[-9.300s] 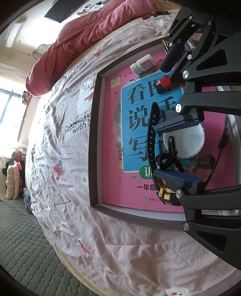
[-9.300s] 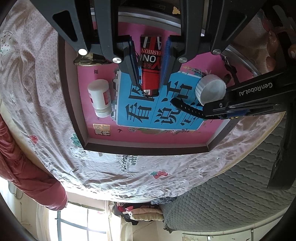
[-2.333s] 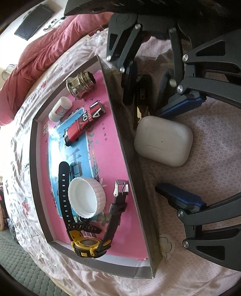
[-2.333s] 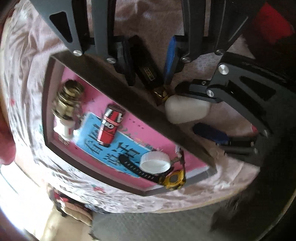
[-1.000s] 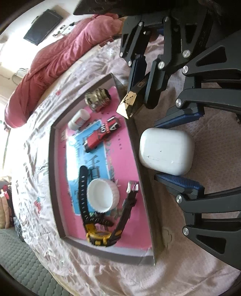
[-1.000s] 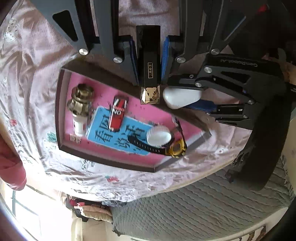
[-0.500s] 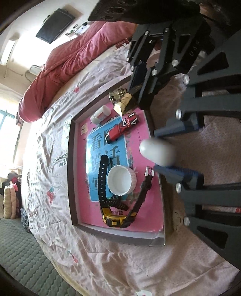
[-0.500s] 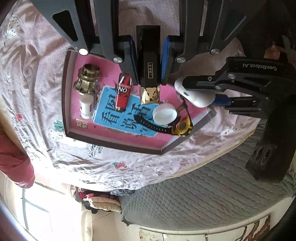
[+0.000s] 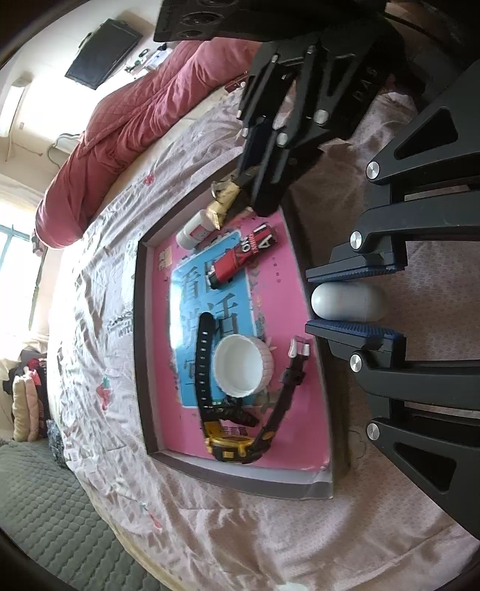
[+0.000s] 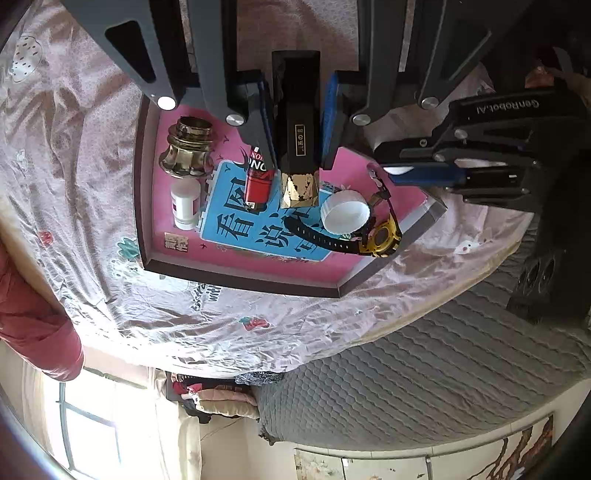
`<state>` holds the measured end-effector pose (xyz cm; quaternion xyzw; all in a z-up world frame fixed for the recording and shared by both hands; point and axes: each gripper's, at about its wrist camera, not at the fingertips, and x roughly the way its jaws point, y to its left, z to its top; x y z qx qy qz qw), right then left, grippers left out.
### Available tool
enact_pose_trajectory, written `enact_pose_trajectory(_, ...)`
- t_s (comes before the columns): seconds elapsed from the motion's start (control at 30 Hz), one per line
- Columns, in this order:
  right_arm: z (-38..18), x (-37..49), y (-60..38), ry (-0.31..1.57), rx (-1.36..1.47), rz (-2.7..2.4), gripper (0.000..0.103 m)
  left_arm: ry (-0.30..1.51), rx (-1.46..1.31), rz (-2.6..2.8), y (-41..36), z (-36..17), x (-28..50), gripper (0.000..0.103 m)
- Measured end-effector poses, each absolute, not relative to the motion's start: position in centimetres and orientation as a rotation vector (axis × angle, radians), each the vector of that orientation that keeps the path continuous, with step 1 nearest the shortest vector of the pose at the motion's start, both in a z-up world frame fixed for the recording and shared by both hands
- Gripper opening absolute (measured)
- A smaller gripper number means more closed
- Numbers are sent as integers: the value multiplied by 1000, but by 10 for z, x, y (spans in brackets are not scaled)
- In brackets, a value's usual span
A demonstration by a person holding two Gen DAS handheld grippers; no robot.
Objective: Organize rigid objects
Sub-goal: 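Lift the earbud case toward the tray while the right tool carries the black case over it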
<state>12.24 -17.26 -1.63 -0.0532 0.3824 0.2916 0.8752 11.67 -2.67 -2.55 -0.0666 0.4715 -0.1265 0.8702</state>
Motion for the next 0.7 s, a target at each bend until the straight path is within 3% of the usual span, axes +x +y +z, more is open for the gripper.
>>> enact_pose_trajectory(0.7, -1, 122, -178, 728, -54, 615, 23, 938, -181, -268, -17, 2, 110, 21)
